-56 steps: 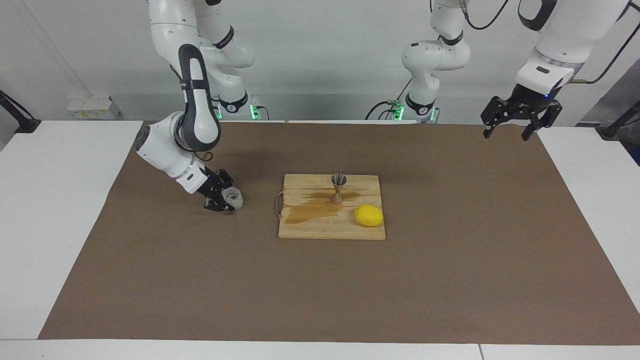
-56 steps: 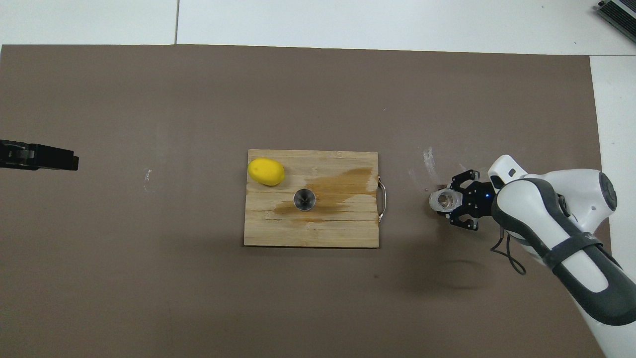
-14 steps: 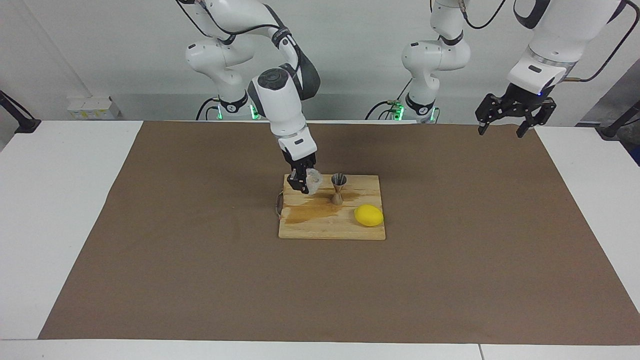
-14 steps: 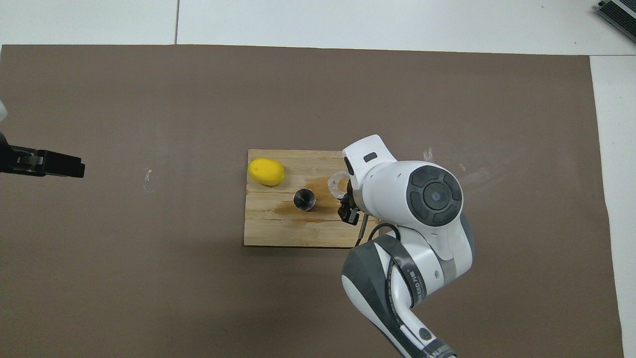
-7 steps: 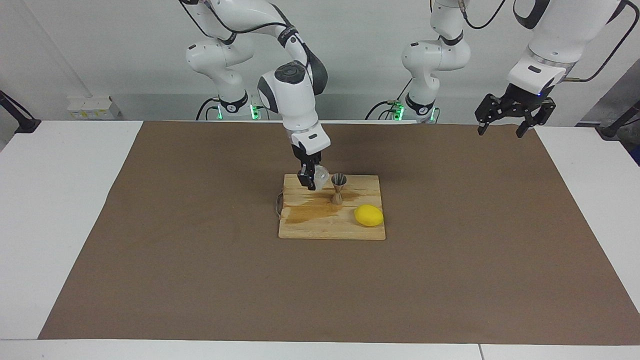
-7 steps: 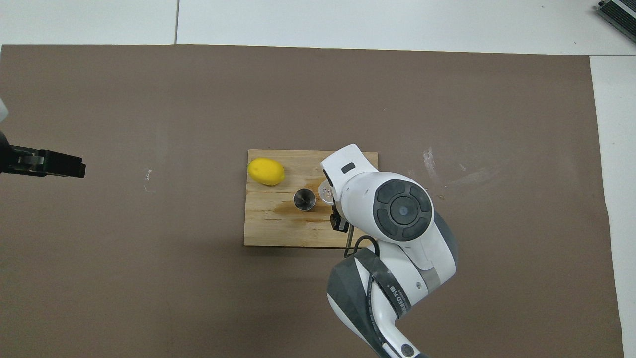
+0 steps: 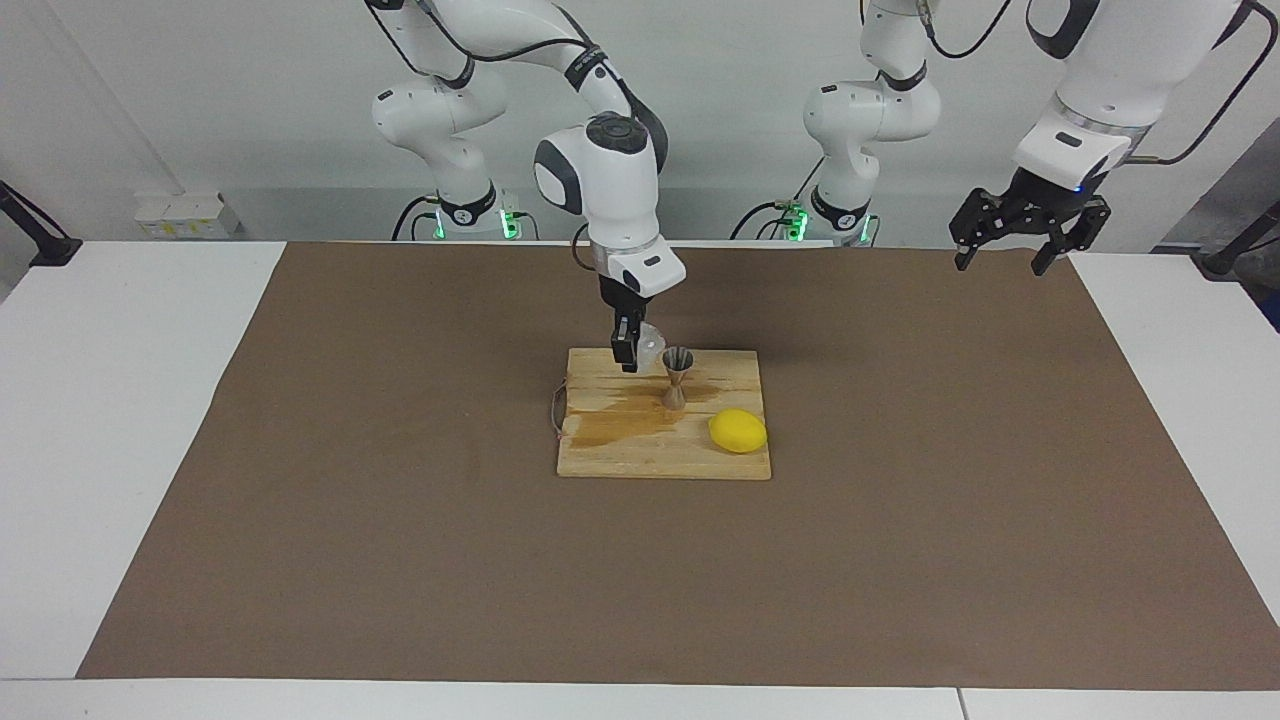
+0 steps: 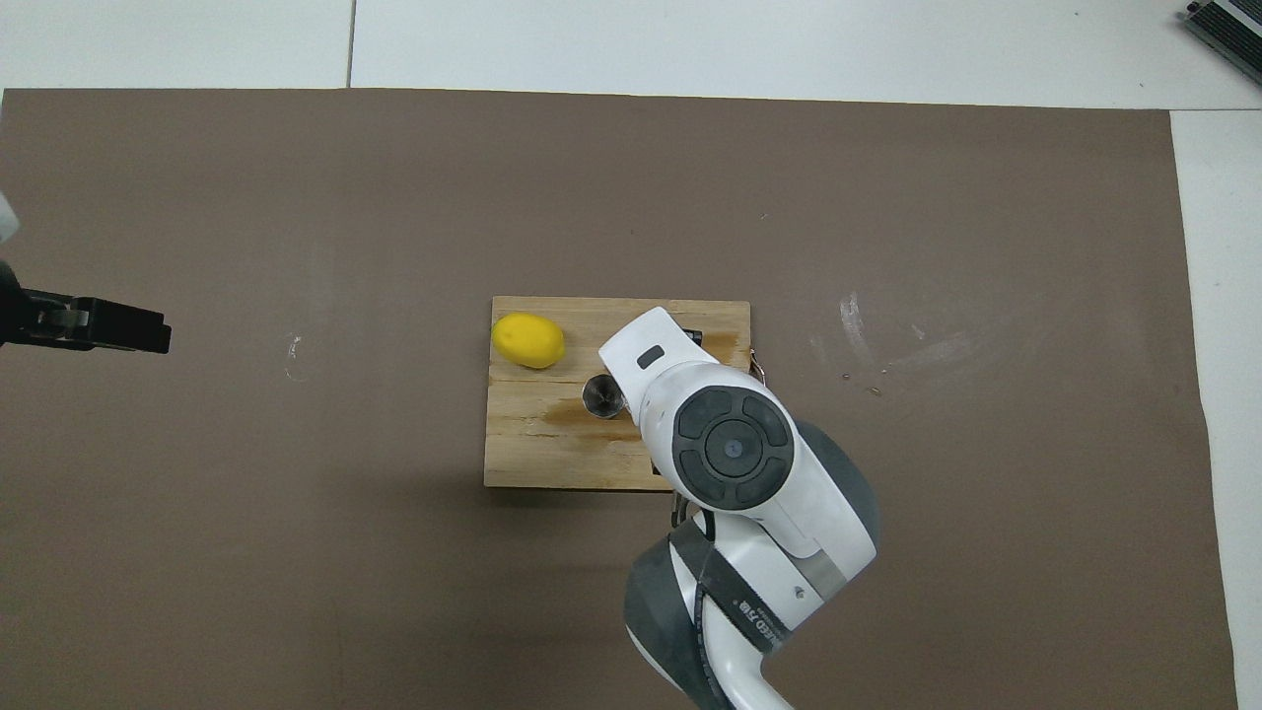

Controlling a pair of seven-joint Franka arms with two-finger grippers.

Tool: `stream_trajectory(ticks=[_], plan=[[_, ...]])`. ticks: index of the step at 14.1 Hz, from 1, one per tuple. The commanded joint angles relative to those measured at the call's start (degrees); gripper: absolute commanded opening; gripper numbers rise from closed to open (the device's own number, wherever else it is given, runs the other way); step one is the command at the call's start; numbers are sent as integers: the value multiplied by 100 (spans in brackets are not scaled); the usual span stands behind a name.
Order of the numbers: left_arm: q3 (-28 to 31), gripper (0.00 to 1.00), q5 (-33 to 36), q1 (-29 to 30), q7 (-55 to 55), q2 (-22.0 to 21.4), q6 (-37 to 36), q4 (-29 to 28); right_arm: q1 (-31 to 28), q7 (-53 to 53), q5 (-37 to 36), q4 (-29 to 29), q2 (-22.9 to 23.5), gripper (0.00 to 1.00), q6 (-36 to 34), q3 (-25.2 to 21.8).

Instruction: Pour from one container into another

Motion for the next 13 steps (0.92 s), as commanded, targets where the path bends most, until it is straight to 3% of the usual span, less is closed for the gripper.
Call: stream_trajectory(ticks=[1,8,13], plan=[[37,100,78,-94,-110,51,-116,71,62,286,-315,175,113,24,-145,-3],[37,100,69,-103,-119,60,-116,63,89,383,-807,333,158,22,-163,-3],[37,100,69,-103,-119,60,-116,63,159,383,-965,860,447,22,-514,-3]])
